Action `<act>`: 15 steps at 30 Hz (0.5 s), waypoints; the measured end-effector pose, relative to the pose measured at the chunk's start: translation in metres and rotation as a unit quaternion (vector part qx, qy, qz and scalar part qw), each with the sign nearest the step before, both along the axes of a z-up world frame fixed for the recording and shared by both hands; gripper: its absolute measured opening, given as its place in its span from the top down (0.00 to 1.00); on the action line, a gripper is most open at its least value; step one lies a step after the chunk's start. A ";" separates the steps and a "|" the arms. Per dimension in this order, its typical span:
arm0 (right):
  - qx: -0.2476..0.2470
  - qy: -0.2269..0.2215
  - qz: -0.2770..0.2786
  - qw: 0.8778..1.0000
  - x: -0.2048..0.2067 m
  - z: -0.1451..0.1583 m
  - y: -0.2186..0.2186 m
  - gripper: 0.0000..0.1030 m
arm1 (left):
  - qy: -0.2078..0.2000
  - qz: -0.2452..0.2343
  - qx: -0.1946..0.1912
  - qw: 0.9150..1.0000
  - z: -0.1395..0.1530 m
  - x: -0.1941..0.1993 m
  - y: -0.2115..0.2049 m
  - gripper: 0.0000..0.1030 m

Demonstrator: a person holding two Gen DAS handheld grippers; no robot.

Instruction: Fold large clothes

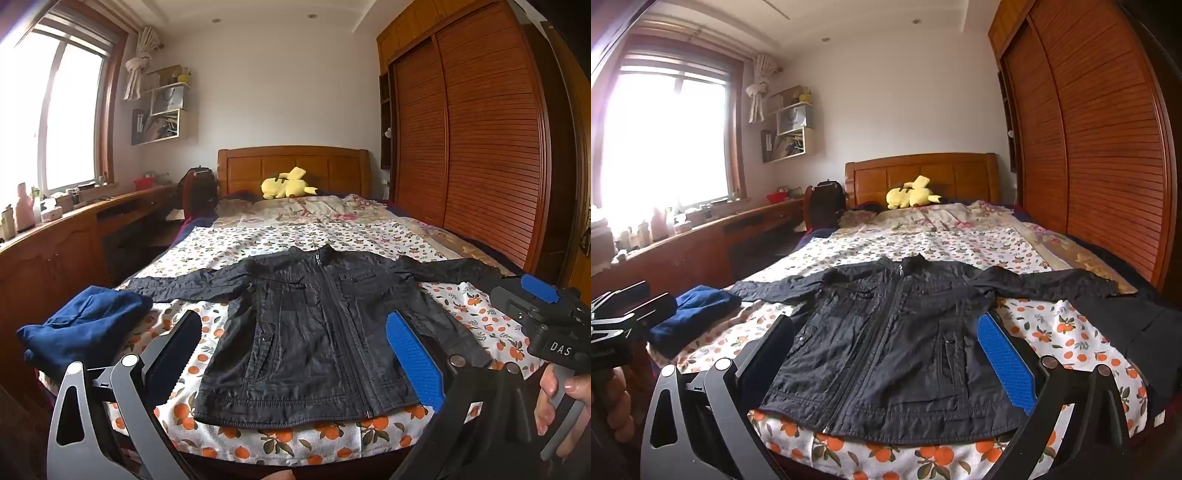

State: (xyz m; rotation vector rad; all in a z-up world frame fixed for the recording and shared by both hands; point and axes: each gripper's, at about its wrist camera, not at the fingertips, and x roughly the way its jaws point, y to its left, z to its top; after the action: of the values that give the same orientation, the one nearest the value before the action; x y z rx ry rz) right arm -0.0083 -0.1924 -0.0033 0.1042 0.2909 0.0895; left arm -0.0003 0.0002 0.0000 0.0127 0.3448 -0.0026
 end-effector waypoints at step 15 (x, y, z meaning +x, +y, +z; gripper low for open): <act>0.001 0.003 0.000 1.000 -0.001 0.001 -0.001 0.07 | 0.000 0.001 0.004 1.000 0.000 0.000 -0.001 0.02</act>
State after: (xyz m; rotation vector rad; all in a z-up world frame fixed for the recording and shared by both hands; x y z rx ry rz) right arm -0.0096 -0.1930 -0.0024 0.1055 0.2963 0.0904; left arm -0.0004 -0.0003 0.0002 0.0199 0.3441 0.0006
